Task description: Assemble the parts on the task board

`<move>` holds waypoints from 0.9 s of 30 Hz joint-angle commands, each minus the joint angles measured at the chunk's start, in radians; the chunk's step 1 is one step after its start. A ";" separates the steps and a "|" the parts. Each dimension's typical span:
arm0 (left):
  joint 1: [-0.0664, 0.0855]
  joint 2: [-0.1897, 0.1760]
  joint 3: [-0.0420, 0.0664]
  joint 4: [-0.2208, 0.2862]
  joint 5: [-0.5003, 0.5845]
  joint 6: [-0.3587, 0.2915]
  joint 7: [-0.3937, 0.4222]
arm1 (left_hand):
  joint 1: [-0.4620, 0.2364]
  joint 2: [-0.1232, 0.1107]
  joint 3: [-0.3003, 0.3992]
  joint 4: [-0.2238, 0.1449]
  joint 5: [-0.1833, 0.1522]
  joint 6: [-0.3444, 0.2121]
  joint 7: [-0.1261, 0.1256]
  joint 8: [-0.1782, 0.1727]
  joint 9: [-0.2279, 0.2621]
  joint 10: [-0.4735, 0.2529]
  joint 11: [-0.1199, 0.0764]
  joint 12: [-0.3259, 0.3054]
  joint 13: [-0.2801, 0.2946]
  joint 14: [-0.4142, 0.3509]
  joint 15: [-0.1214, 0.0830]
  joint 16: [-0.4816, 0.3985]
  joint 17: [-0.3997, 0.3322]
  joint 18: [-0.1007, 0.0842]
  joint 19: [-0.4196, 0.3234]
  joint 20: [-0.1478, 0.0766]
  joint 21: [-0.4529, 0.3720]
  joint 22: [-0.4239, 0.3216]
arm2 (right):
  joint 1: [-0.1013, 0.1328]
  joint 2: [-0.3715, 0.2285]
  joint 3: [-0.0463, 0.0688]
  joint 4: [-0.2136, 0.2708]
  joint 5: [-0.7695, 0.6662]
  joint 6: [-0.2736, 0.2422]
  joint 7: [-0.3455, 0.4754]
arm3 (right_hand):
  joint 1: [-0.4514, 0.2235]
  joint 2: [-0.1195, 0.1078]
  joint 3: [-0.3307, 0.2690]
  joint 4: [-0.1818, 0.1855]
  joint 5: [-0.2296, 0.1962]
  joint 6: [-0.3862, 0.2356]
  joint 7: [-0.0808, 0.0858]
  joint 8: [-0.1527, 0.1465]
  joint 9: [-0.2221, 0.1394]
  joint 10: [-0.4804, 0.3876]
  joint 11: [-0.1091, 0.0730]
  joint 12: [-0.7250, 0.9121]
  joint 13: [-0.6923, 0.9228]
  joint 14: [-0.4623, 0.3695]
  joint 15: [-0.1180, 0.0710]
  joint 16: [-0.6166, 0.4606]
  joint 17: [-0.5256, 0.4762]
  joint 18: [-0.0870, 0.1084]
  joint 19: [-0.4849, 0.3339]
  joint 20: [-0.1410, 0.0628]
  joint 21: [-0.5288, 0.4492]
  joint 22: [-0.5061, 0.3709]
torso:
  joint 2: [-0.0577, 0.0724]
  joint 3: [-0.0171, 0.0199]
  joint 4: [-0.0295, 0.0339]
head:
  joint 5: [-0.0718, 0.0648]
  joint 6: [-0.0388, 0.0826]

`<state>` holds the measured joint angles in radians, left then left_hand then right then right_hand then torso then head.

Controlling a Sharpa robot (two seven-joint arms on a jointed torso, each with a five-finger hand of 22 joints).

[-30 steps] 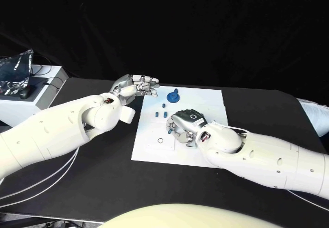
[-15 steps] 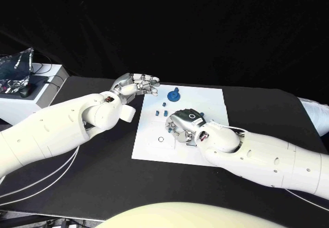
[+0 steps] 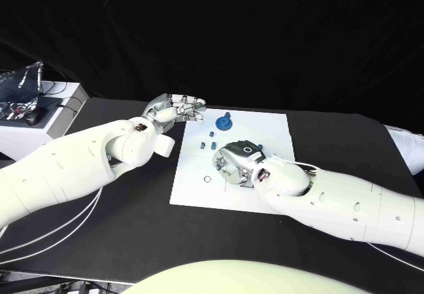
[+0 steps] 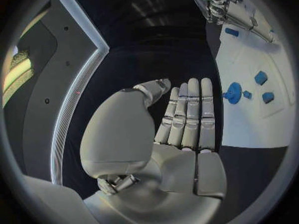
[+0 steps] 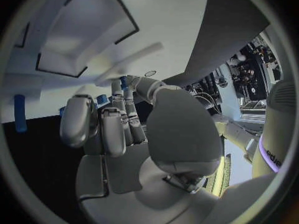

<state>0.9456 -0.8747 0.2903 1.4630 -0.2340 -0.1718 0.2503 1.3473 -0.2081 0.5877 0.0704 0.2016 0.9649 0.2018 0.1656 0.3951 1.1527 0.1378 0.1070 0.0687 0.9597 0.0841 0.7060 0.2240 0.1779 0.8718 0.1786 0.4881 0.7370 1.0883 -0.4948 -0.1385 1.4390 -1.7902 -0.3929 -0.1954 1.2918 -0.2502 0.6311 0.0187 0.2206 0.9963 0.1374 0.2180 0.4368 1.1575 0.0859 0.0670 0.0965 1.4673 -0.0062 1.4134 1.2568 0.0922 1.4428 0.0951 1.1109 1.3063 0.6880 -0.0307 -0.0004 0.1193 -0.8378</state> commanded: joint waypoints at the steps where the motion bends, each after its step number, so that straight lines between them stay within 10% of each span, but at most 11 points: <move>1: 0.000 0.001 0.001 0.002 0.001 0.018 -0.002 | 0.006 0.003 -0.003 0.000 0.004 -0.002 0.005 -0.005 -0.001 0.000 0.004 -0.006 0.000 0.002 0.002 -0.004 0.001 0.001 0.004 0.004 -0.003 -0.001 | -0.005 -0.005 -0.004 0.001 0.007 0.016 0.020 | 0.000 -0.012 -0.011 0.000 -0.003 -0.010 0.001 -0.008 -0.002 -0.027 0.004 -0.001 -0.007 0.027 0.011 -0.016 -0.024 0.004 -0.019 0.002 -0.048 -0.021 | 0.000 0.0001 0.0000 | -0.001 0.002; 13: 0.000 -0.001 0.001 -0.003 0.003 0.019 -0.005 | -0.003 0.005 -0.008 0.010 0.000 -0.002 0.006 -0.006 -0.003 -0.001 0.005 -0.007 0.001 0.005 0.003 -0.008 0.006 0.001 0.005 0.006 -0.009 -0.005 | -0.007 -0.029 -0.004 0.026 0.014 -0.075 0.011 | 0.036 -0.002 -0.121 0.000 -0.002 -0.104 -0.026 -0.085 -0.036 -0.146 0.024 0.035 -0.027 -0.017 0.027 -0.071 -0.136 0.025 -0.057 0.020 -0.179 -0.093 | 0.000 0.0004 -0.0002 | -0.001 0.002; 27: 0.000 -0.001 0.001 -0.006 0.005 0.022 -0.008 | -0.006 0.005 -0.010 0.013 -0.001 -0.002 0.006 -0.006 -0.003 0.000 0.005 -0.007 0.001 0.005 0.003 -0.009 0.008 0.001 0.006 0.007 -0.012 -0.007 | -0.010 -0.043 -0.003 0.038 0.035 -0.134 0.009 | 0.044 0.006 -0.126 0.001 0.001 -0.108 -0.021 -0.090 -0.040 -0.146 0.023 0.048 -0.026 -0.014 0.026 -0.068 -0.135 0.024 -0.053 0.019 -0.177 -0.092 | 0.000 -0.0007 0.0003 | -0.007 0.004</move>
<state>0.9456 -0.8772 0.2903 1.4563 -0.2337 -0.1682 0.2400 1.3473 -0.2081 0.5781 0.0801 0.2016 0.9649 0.2018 0.1656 0.3934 1.1528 0.1377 0.1071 0.0687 0.9597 0.0841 0.7006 0.2309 0.1778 0.8756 0.1824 0.4801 0.7309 1.0793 -0.5350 -0.1420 1.4735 -1.7625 -0.4845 -0.1879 1.3255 -0.2438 0.5117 0.0193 0.2205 0.8915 0.1160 0.1311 0.3977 1.0159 0.1105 0.1123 0.0703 1.4526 0.0183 1.3436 1.1206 0.1078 1.3873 0.1112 0.9303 1.2140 0.6880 -0.0310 -0.0006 0.1146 -0.8351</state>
